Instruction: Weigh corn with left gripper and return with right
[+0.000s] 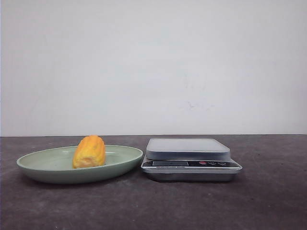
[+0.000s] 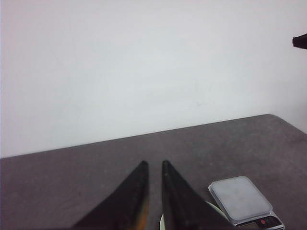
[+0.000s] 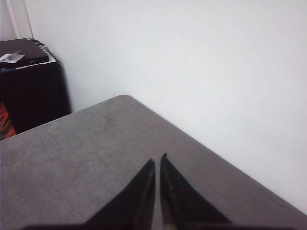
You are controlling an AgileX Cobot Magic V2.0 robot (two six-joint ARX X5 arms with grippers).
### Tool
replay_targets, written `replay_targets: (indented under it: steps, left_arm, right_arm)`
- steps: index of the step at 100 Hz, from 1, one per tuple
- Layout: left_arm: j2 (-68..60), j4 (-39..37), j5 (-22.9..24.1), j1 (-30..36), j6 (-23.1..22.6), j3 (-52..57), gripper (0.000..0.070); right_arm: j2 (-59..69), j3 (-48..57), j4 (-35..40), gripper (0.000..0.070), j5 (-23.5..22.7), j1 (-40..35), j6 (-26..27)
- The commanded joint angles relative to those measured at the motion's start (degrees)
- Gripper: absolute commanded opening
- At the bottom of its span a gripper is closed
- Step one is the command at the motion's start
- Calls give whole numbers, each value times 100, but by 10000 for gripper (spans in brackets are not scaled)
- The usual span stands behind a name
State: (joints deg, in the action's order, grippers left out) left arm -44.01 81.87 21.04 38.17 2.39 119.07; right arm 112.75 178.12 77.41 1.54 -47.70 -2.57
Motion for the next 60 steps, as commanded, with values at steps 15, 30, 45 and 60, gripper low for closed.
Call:
replay_targets:
  steps: [15,30,45,60]
  left_arm:
    - [-48,326,11,46,24,70,0]
    - [2,326,13,46,24,70,0]
    - [81,326,15,46,22,70,0]
    - [131,326,61,48,22,70,0]
  right_arm:
    - [-120,570,564,11,7,-166,24]
    - [-420,555,581,11,44,-166,57]
    - [-658,407,595,12,42,-166,81]
    - [-1198,-466,608,11,55,-160,-22]
